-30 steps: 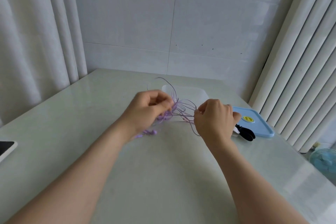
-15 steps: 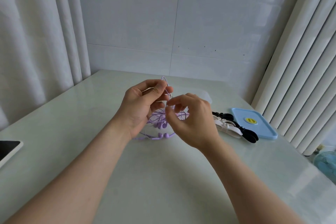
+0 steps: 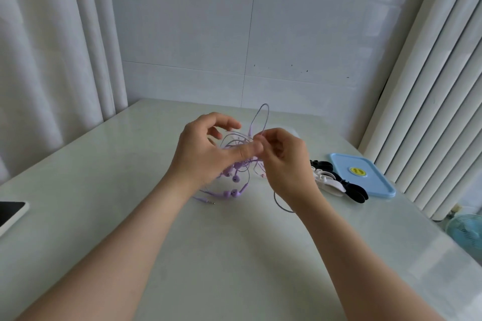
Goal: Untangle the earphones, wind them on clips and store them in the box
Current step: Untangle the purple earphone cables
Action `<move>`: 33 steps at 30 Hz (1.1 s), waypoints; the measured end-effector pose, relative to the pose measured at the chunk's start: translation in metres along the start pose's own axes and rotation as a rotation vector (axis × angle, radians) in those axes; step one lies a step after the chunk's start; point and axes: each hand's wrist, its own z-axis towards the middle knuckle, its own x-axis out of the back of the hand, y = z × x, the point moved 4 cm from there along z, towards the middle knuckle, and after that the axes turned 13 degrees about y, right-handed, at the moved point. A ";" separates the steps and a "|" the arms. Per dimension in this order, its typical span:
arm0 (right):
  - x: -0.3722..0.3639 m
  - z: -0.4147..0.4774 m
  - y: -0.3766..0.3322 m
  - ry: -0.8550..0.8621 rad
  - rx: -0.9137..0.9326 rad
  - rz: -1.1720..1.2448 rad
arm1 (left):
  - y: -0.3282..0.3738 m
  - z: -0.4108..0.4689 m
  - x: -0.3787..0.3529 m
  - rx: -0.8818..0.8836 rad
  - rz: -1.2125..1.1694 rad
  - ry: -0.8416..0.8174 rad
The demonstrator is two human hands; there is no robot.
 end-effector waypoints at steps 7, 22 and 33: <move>0.008 0.005 0.005 0.095 -0.202 0.157 | -0.014 -0.007 -0.012 -0.405 0.289 0.053; 0.009 -0.002 -0.003 0.078 -0.540 0.448 | -0.007 -0.026 -0.024 -0.173 0.221 0.038; -0.004 -0.012 -0.014 -0.118 -0.845 0.968 | 0.012 -0.021 -0.011 -0.372 0.027 0.198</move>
